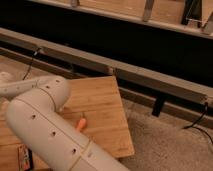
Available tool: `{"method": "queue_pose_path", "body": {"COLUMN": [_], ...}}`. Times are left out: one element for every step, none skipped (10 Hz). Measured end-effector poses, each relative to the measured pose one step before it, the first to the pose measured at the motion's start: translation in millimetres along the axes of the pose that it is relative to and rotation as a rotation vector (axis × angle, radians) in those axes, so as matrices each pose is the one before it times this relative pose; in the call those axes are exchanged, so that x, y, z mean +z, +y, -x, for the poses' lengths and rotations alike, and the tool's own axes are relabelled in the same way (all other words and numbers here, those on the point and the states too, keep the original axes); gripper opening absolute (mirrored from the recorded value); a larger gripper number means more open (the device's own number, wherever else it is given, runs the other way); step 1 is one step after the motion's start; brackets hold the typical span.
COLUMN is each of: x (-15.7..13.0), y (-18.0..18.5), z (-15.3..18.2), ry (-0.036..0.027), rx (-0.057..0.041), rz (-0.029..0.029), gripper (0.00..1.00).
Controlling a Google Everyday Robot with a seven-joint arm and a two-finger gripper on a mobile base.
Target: Wipe the white sponge on the table
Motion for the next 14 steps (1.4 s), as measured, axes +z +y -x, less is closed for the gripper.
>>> {"method": "queue_pose_path", "body": {"x": [-4.32, -3.48, -6.75, -5.82, -6.8, -4.68, -2.09, -0.42, 1.07, 2.56, 3.77, 4.11, 2.88, 5.54], "y": [18.36, 11.11, 19.14, 14.87, 15.62, 9.53, 4.71, 5.16, 1.68, 3.17, 5.2, 4.07, 2.3, 1.35], "z": [2.16, 0.52, 0.77, -1.81, -2.84, -1.8, -2.15, -5.57, -3.75, -5.34, -7.14, -6.29, -4.62, -9.49], "ry": [-0.00813, -0.00651, -0.01522, -0.00624, -0.0064, -0.00562, -0.0013, 0.00456, 0.0053, 0.00892, 0.01287, 0.01112, 0.00968, 0.01941], "rx": [-0.02754, -0.02103, -0.03685, -0.03782, -0.04607, -0.03359, -0.02284, -0.0318, -0.01467, -0.0177, -0.02257, -0.02166, -0.01154, -0.01745], "rz": [0.01688, 0.00753, 0.01768, 0.00693, 0.00745, 0.00271, -0.00074, -0.00216, -0.00236, -0.00198, 0.00051, -0.00185, 0.00068, -0.00015], "gripper": [0.0, 0.0, 0.0, 0.0, 0.0, 0.0, 0.0, 0.0, 0.0, 0.0, 0.0, 0.0, 0.0, 0.0]}}
